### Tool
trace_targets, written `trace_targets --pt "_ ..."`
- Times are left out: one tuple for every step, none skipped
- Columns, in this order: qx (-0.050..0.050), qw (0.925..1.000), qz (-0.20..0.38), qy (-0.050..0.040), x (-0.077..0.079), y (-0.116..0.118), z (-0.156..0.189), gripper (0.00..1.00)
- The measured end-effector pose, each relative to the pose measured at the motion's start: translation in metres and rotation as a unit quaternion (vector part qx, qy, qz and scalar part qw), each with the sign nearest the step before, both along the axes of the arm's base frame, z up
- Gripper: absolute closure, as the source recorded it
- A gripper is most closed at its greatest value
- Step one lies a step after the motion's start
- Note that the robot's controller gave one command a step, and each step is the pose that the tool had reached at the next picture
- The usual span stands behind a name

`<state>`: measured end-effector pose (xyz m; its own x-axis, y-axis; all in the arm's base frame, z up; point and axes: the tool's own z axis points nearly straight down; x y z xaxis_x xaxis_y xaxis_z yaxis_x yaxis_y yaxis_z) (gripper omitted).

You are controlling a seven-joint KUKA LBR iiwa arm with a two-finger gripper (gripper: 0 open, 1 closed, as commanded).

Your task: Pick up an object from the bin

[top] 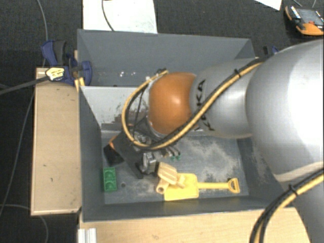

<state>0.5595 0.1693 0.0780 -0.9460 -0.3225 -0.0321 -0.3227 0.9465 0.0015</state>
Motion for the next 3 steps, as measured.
trace_targets --pt "-0.001 1.0000 -0.001 0.0048 -0.003 -0.001 0.017 1.00" --pt "-0.001 1.0000 -0.001 0.0035 -0.002 0.000 0.057 1.00" --pt "-0.001 1.0000 -0.002 0.0017 -0.001 0.000 0.107 1.00"
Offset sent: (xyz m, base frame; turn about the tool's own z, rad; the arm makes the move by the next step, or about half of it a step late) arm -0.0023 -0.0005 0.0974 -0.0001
